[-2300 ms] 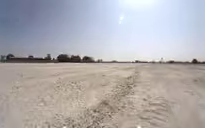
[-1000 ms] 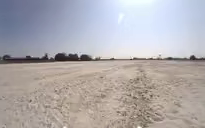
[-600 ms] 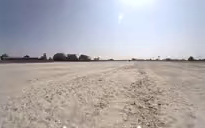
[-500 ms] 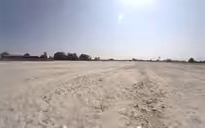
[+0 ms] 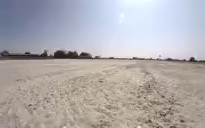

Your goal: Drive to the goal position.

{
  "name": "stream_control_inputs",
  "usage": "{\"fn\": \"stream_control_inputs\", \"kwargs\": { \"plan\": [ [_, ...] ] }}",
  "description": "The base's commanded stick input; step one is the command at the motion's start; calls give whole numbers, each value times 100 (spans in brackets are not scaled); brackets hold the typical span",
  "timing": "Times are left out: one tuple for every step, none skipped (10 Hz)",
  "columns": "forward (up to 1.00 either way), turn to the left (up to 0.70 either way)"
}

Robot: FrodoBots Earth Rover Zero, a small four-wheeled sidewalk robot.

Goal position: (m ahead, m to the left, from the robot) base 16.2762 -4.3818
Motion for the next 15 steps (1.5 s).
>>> {"fn": "stream_control_inputs", "kwargs": {
  "plan": [
    [70,0],
    [70,0],
    [70,0],
    [70,0],
    [70,0],
    [70,0],
    [70,0],
    [70,0],
    [70,0],
    [70,0],
    [70,0],
    [70,0],
    [70,0],
    [70,0],
    [70,0]
  ]
}}
